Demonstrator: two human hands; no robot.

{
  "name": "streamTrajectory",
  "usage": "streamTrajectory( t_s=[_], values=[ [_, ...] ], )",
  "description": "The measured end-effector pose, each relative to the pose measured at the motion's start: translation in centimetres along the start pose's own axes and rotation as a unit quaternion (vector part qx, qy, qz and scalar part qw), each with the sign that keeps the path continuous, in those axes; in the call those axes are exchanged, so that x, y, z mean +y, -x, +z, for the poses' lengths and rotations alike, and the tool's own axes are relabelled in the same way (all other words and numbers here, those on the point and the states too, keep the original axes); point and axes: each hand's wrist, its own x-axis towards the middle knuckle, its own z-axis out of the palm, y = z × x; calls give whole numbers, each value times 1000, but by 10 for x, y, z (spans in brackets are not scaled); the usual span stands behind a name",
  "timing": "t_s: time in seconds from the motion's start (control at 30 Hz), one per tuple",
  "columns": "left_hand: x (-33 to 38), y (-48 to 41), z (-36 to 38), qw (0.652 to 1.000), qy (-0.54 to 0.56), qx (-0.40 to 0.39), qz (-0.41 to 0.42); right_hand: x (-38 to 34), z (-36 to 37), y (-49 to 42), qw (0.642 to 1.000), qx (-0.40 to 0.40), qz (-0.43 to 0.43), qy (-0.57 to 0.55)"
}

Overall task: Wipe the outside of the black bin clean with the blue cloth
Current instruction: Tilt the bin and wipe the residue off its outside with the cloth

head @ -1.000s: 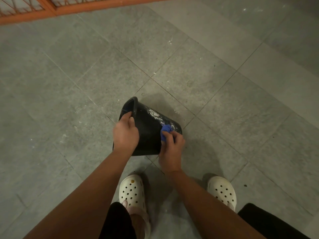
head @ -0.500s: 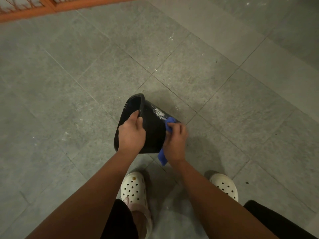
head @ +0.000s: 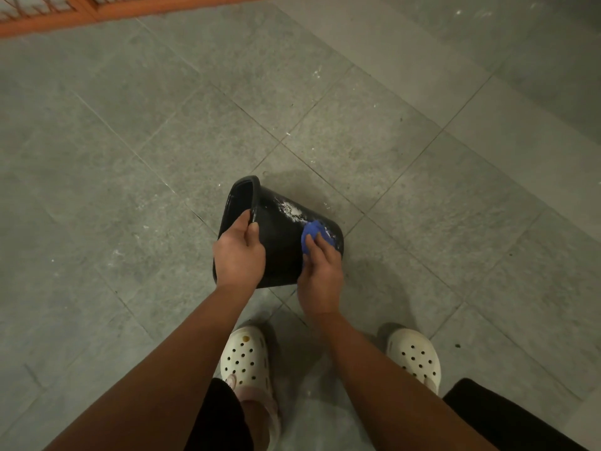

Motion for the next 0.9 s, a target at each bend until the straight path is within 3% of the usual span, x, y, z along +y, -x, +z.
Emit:
streamTrajectory(
  t_s=[0.13,0.37,0.57,0.67,0.77,0.9],
  values=[
    [-1,-3,-1,1000,-4,-4,10,-1,0,-10,996,-25,-81,-15],
    [-3,4,2,1000,12,25,8,8,-1,-16,998,-29,42,22],
    [-1,4,3,1000,-5,17,14,-3,0,-16,998,-44,-45,7],
    [-2,6,1,1000,14,16,1,11,-2,-30,996,-82,17,13],
    [-3,6,1,1000,15,19,-6,15,-2,-24,995,-66,75,24],
    [-4,7,4,999,-20,18,30,1,1,-8,998,-43,7,33]
  ],
)
